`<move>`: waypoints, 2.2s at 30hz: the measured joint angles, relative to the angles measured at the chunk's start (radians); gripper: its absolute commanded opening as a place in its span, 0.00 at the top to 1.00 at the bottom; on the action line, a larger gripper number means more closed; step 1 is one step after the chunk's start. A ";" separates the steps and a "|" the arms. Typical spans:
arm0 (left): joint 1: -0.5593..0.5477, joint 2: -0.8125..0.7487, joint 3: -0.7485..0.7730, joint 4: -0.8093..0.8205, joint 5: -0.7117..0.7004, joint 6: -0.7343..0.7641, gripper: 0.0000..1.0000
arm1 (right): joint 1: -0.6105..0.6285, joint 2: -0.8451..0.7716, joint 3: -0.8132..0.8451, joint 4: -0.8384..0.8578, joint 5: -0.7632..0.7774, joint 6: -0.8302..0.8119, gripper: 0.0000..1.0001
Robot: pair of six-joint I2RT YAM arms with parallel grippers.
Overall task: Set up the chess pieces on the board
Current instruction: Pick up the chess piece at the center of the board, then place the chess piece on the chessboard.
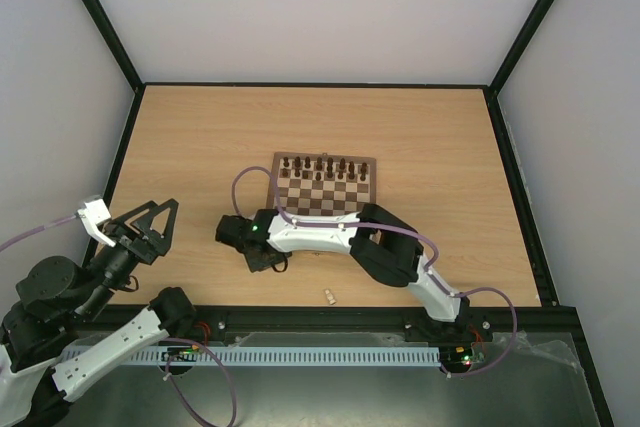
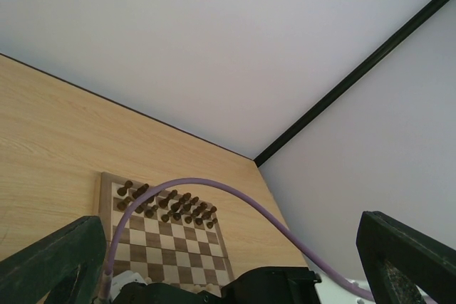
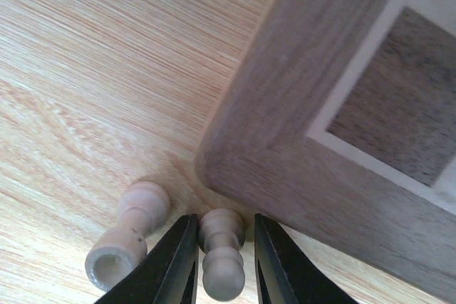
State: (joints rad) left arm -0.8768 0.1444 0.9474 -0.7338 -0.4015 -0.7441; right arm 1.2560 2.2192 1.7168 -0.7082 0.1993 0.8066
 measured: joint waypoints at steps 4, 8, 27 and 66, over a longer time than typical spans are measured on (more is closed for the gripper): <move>0.000 0.000 -0.002 0.000 0.000 0.000 0.01 | 0.000 -0.024 -0.039 0.008 0.014 0.011 0.76; 0.000 0.000 -0.011 0.001 0.000 0.000 0.01 | 0.000 -0.054 -0.088 0.011 0.025 0.019 0.76; 0.000 0.000 -0.018 0.001 0.000 0.000 0.01 | -0.004 -0.087 -0.121 0.027 0.034 0.012 0.75; 0.000 0.063 -0.085 0.057 0.000 0.000 0.01 | -0.031 -0.655 -0.386 -0.037 0.089 0.005 0.89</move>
State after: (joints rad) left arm -0.8768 0.2070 0.8623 -0.6769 -0.4011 -0.7444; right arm 1.2251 1.5646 1.3308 -0.7452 0.2886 0.8116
